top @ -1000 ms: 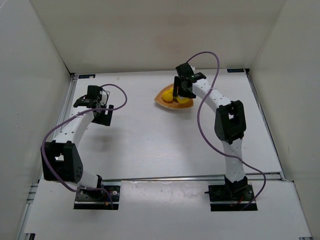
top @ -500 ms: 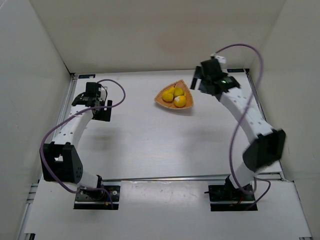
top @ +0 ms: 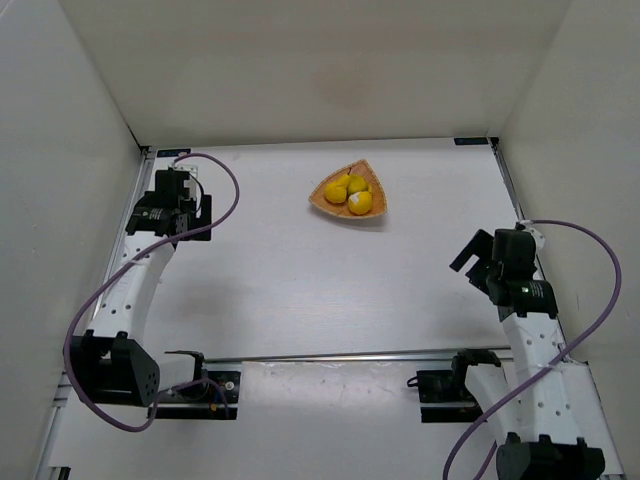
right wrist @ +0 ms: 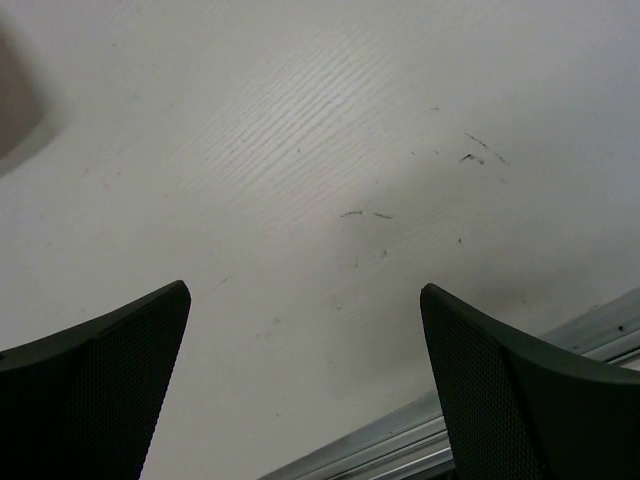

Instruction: Place and organize the fake fruits in the fruit bowl

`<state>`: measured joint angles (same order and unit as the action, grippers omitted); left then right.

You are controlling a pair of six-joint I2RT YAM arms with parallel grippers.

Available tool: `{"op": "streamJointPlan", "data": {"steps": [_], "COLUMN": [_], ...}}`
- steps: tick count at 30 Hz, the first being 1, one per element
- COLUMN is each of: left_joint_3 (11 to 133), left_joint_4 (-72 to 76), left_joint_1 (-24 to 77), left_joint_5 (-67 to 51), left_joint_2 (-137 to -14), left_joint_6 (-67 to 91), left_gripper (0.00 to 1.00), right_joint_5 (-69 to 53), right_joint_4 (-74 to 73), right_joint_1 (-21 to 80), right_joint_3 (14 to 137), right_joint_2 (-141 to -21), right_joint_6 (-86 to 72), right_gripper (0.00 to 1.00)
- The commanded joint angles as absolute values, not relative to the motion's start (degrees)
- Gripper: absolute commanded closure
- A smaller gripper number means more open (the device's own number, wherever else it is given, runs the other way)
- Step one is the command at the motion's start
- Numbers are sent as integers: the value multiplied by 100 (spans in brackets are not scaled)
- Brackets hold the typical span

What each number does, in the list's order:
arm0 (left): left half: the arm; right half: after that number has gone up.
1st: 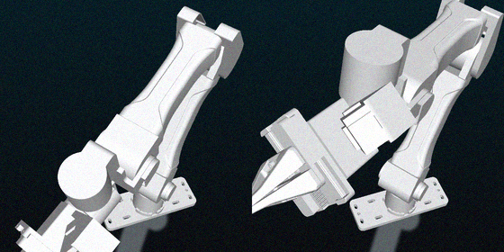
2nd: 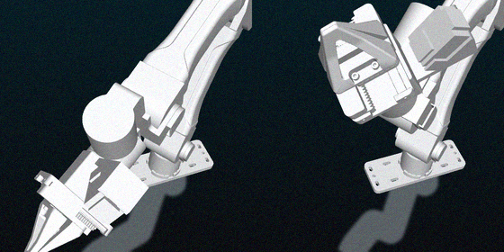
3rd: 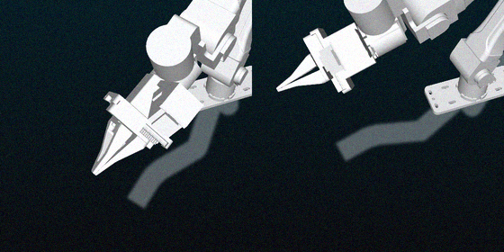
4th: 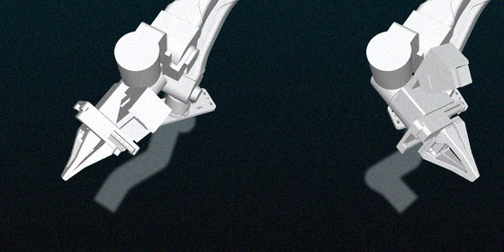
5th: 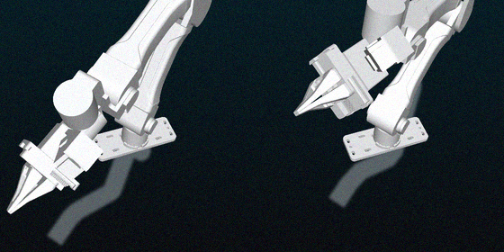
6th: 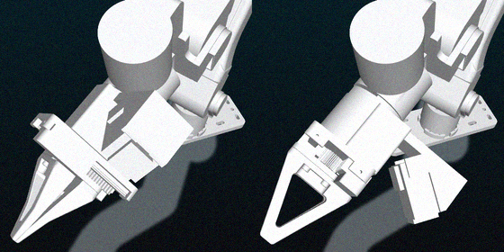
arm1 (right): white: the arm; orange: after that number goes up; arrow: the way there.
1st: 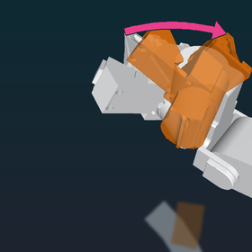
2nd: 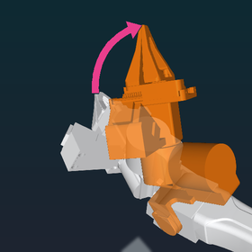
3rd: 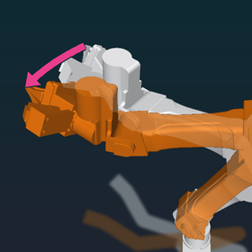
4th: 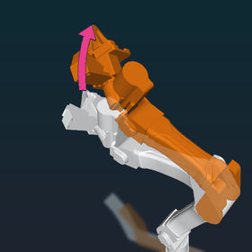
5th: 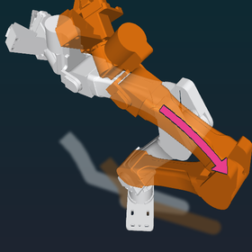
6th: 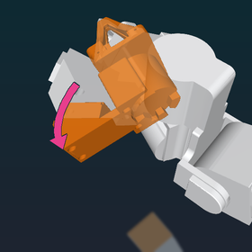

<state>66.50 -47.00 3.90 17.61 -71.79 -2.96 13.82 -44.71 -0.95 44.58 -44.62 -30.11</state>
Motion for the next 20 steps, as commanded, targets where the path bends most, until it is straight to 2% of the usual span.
{"op": "streamJointPlan", "data": {"steps": [1,16,20], "left_joint_3": [6601,6126,6021], "left_joint_4": [-4834,-5001,-5001], "left_joint_1": [369,369,369], "left_joint_5": [1942,2171,1890], "left_joint_2": [-6935,-5977,-5696], "left_joint_6": [-88,-141,-308], "left_gripper": [0,0,0], "right_joint_5": [1046,1072,941], "right_joint_4": [-4403,-4825,-4825], "right_joint_1": [-114,-114,-114], "right_joint_3": [4439,4334,4333], "right_joint_2": [-4113,-3823,-3771], "right_joint_6": [-3190,-3243,-3156], "right_gripper": [0,0,0]}}
